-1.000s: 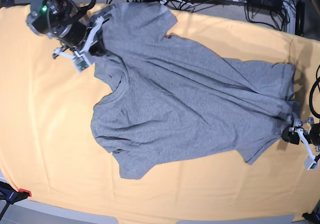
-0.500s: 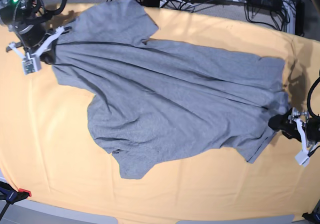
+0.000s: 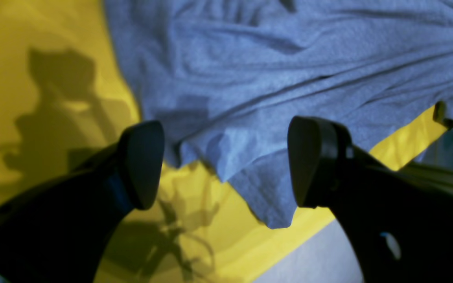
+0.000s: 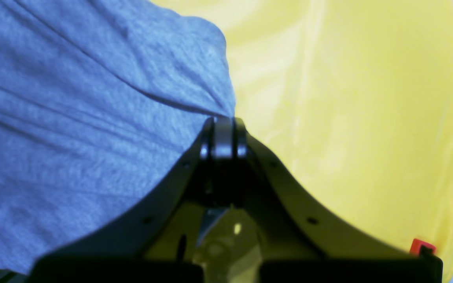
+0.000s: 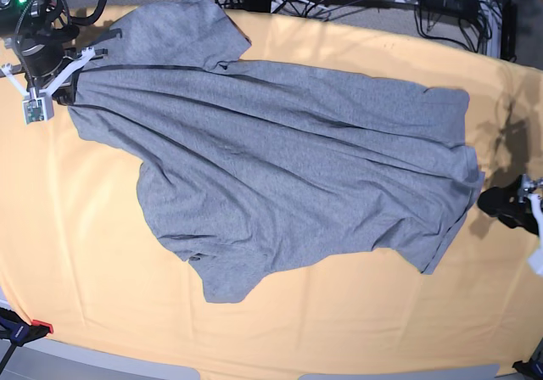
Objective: Layout the t-shirt on the table in an organized manner, then fold the t-shirt properly
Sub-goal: 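Release the hem with the left gripper and grasp the sleeve corner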
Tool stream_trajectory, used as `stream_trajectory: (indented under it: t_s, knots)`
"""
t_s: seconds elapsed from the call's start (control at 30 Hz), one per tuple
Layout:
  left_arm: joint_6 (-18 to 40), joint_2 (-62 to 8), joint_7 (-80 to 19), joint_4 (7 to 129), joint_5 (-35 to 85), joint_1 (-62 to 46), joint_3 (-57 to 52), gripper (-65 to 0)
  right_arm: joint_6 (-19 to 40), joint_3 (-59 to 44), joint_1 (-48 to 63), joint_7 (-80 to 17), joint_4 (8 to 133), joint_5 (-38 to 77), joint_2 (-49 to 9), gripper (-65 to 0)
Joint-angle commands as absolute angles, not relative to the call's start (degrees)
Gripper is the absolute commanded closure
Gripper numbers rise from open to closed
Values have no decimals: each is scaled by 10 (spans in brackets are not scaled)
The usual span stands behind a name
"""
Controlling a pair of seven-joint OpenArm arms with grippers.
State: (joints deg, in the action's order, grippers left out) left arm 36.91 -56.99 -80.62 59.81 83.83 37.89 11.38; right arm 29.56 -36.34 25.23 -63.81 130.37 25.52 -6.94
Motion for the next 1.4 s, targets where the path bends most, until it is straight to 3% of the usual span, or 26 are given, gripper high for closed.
stream_trajectory:
  t_s: [0.0, 0.53, 0.93, 1.37]
  knots:
    - [367, -585, -800, 604, 850, 380, 94, -494, 289, -368, 252, -619, 1311, 256, -76, 0]
    - [349, -580, -800, 604, 850, 89, -171, -494, 289, -368, 251, -610, 1311, 272, -77, 0]
    - [339, -485, -800, 607, 850, 23, -174, -494, 289, -368, 251, -605, 1311, 269, -77, 0]
    - [338, -444, -800, 622, 850, -20, -138, -494, 289, -368, 251, -600, 1311, 270, -77, 0]
